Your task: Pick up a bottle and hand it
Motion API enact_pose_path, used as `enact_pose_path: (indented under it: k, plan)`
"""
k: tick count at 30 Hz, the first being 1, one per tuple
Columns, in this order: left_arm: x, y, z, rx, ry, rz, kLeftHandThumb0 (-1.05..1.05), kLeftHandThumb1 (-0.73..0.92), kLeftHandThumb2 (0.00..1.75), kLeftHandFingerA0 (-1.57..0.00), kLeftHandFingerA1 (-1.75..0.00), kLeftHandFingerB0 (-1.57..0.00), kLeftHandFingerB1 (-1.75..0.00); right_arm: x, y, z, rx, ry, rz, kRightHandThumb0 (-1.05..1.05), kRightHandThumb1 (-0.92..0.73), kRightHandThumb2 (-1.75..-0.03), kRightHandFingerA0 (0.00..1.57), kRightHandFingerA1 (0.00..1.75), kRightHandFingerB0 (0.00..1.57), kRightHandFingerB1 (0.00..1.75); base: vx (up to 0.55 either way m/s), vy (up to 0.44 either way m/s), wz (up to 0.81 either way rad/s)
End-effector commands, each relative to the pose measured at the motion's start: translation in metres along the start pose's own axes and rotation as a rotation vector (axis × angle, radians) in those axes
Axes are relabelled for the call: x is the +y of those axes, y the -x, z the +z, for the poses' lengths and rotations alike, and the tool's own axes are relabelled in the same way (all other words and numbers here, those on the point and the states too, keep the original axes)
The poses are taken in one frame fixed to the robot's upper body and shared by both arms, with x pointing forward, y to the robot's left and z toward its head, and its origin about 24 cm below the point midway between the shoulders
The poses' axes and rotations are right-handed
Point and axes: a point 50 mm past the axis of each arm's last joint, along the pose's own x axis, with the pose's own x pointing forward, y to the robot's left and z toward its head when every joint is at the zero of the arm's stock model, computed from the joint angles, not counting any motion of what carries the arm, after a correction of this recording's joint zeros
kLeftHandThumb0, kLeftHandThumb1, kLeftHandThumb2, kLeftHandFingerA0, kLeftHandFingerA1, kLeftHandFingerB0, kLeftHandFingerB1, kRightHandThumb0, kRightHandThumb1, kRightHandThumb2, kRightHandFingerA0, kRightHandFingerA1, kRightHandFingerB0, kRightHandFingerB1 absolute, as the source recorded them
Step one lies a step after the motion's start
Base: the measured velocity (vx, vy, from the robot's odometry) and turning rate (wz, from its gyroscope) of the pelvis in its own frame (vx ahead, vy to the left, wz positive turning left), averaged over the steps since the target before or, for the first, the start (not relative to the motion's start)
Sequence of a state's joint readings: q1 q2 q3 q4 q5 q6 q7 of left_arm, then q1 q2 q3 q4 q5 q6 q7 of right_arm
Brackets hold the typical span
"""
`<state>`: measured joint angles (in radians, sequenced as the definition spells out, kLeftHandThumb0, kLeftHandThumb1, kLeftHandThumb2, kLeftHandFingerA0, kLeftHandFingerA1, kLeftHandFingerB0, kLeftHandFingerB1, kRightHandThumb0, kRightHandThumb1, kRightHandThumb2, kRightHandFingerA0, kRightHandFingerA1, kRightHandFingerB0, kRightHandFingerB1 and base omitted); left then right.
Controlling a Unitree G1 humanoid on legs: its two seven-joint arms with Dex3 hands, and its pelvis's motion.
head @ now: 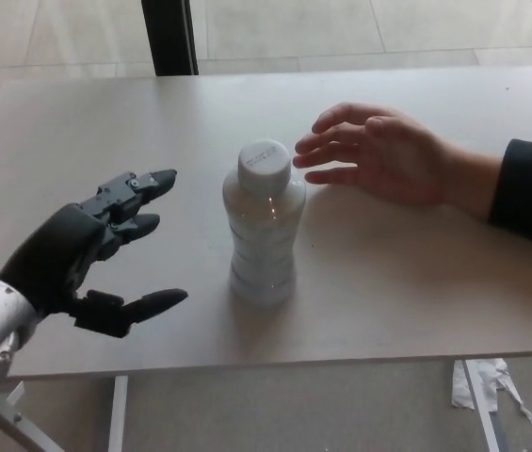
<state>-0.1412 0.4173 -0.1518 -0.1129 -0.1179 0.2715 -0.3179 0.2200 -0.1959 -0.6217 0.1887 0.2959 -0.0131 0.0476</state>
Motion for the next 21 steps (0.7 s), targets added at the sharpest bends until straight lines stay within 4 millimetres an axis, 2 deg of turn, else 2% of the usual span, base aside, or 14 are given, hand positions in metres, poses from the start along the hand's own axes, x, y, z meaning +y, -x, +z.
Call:
enact_pose_path:
  k: [1, 2, 3, 4, 5, 6, 8, 9, 12, 13, 14, 16, 20, 21]
  plan:
    - [-0.001, -0.011, 0.002, 0.02, -0.04, 0.08, -0.82, 0.48, 0.56, -0.04, -0.49, -0.01, -0.32, 0.001, -0.001, 0.001, 0.012, -0.022, -0.008, -1.05, -0.45, -0.61, 0.34, 1.38, 0.39, 1.13, 0.0, 0.0, 0.0]
    - [-0.005, -0.017, 0.003, 0.021, -0.031, 0.085, -0.85, 0.49, 0.56, -0.03, -0.51, -0.02, -0.32, 0.002, -0.001, -0.002, 0.012, -0.024, -0.005, -1.05, -0.34, -1.0, 0.39, 1.13, 0.28, 0.92, 0.0, 0.0, 0.0]
    - [-0.007, -0.019, 0.004, 0.022, -0.03, 0.088, -0.85, 0.49, 0.56, -0.03, -0.51, -0.02, -0.32, 0.002, -0.001, -0.003, 0.013, -0.024, -0.005, -1.05, -0.34, -1.0, 0.39, 1.13, 0.28, 0.92, 0.0, 0.0, 0.0]
    - [-0.009, -0.02, 0.004, 0.02, -0.034, 0.09, -0.69, 0.39, 0.86, -0.01, -0.52, -0.02, -0.22, 0.003, -0.001, -0.003, 0.017, -0.025, -0.006, -1.05, -0.46, -0.59, 0.35, 1.35, 0.4, 1.11, 0.0, 0.0, 0.0]
    - [-0.012, -0.024, 0.004, 0.015, -0.051, 0.099, -0.85, 0.49, 0.57, -0.08, -0.52, -0.04, -0.31, 0.003, 0.0, -0.003, 0.019, -0.027, -0.007, -1.05, -0.46, -0.59, 0.36, 1.35, 0.41, 1.11, 0.0, 0.0, 0.0]
    - [-0.017, -0.028, 0.004, 0.009, -0.076, 0.109, -0.79, 0.4, 0.83, -0.04, -0.54, -0.06, -0.28, 0.003, 0.0, -0.003, 0.019, -0.029, -0.009, -1.05, -0.46, -0.6, 0.35, 1.36, 0.41, 1.11, 0.0, 0.0, 0.0]
    - [-0.021, -0.031, 0.002, 0.012, -0.079, 0.114, -0.88, 0.52, 0.56, -0.09, -0.54, -0.04, -0.32, 0.004, -0.001, -0.003, 0.021, -0.03, -0.011, -1.05, -0.45, -0.59, 0.35, 1.36, 0.4, 1.11, 0.0, 0.0, 0.0]
    - [-0.022, -0.033, 0.0, 0.018, -0.063, 0.122, -0.87, 0.51, 0.56, -0.07, -0.54, -0.05, -0.31, 0.005, -0.001, -0.002, 0.021, -0.037, -0.01, -0.95, -0.34, -1.01, 0.43, 1.12, 0.33, 0.91, 0.0, 0.0, 0.0]
    - [-0.025, -0.035, -0.003, 0.032, -0.057, 0.127, -0.87, 0.51, 0.55, -0.07, -0.57, -0.03, -0.32, 0.006, -0.003, -0.001, 0.009, -0.019, -0.002, -1.04, -0.35, -1.01, 0.38, 1.13, 0.27, 0.91, 0.0, 0.0, 0.0]
    - [-0.029, -0.038, -0.007, 0.064, -0.056, 0.131, -0.82, 0.4, 0.84, -0.03, -0.56, -0.05, -0.26, 0.007, -0.004, -0.001, 0.019, -0.028, -0.01, -1.05, -0.43, -0.61, 0.32, 1.39, 0.4, 1.12, 0.0, 0.0, 0.0]
    - [-0.033, -0.041, -0.008, 0.077, -0.055, 0.124, -0.9, 0.51, 0.56, -0.1, -0.62, -0.03, -0.32, 0.009, -0.003, 0.0, 0.015, -0.046, -0.003, -1.04, -0.25, -0.95, 0.39, 1.14, 0.32, 0.94, 0.0, 0.0, 0.0]
    - [-0.038, -0.043, -0.01, 0.083, -0.042, 0.111, -0.73, 0.39, 0.9, -0.02, -0.56, 0.0, -0.24, 0.01, -0.003, 0.0, 0.013, -0.04, -0.003, -1.05, -0.28, -0.96, 0.44, 1.18, 0.34, 0.96, 0.0, 0.0, 0.0]
    - [-0.045, -0.045, -0.011, 0.09, -0.067, 0.088, -0.91, 0.52, 0.58, -0.03, -0.53, -0.02, -0.32, 0.013, -0.002, 0.0, 0.016, -0.035, 0.005, -1.04, -0.27, -0.96, 0.43, 1.16, 0.35, 0.95, 0.0, 0.0, 0.0]
    - [-0.054, -0.05, -0.009, 0.083, -0.106, 0.046, -0.73, 0.38, 0.89, -0.02, -0.44, -0.03, -0.13, 0.014, -0.002, 0.0, 0.02, -0.049, 0.021, -1.02, -0.27, -0.95, 0.39, 1.15, 0.34, 0.95, 0.0, 0.0, 0.0]
